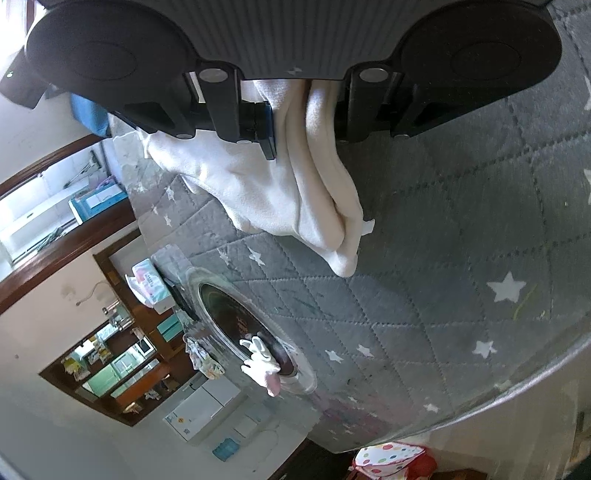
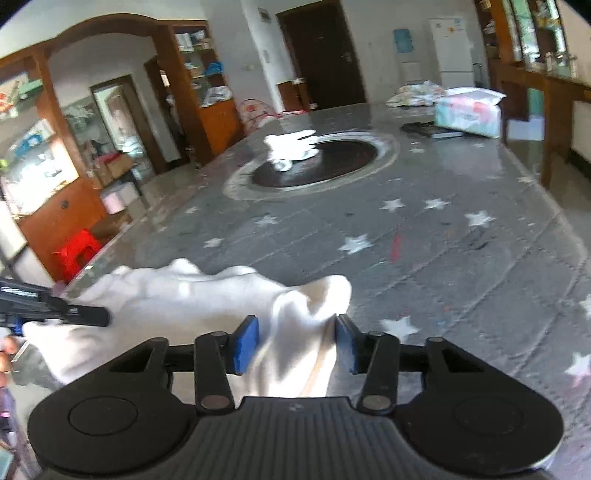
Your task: Fold clothes
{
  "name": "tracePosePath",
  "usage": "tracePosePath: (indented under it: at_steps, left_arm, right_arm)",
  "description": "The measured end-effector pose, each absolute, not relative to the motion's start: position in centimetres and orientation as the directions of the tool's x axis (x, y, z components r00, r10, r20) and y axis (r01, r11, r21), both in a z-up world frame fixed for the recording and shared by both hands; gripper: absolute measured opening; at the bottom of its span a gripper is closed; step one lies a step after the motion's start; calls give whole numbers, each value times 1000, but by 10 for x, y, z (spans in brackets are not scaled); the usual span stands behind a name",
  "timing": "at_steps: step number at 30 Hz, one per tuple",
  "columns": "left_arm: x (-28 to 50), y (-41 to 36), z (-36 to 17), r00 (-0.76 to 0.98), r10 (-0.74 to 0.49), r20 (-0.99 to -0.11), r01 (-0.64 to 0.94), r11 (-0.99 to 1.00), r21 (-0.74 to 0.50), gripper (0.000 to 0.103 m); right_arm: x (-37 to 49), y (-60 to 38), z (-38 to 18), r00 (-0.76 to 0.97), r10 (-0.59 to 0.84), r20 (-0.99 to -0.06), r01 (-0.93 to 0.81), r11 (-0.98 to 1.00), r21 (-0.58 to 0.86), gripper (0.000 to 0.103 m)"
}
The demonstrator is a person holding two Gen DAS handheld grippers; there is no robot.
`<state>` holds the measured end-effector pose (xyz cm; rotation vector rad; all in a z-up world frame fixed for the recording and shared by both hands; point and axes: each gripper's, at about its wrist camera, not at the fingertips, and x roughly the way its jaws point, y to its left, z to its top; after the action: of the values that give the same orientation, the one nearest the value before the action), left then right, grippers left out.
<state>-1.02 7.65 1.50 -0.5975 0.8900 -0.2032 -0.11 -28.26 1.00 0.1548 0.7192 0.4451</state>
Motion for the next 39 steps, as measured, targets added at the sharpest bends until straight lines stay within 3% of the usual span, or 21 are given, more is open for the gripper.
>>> tracePosePath:
  at_steps: [1, 4, 11, 22, 39]
  left_arm:
    - [-10, 74, 17, 625, -393, -675, -71, 832, -550, 20]
    - [-10, 66, 23, 632, -360, -687, -55, 863, -502, 20]
    - [-6, 40, 47, 654, -352, -670, 26, 895, -445, 17]
    - [32, -38, 71, 628, -416, -658, 143, 892, -428, 16]
    - [89, -142, 74, 597, -453, -662, 236, 888, -395, 17]
  right_arm:
    - [-4, -281, 11, 666, 446, -597, -346, 895, 282, 20]
    - [-12, -279, 17, 679, 451, -580, -360, 892, 272, 13]
    - [-27, -290, 46, 731, 449, -514, -374, 893, 249, 12]
    - [-24, -344, 89, 818, 329, -471, -302, 944, 136, 11]
    - [11, -423, 93, 871, 156, -466, -139, 988, 71, 11]
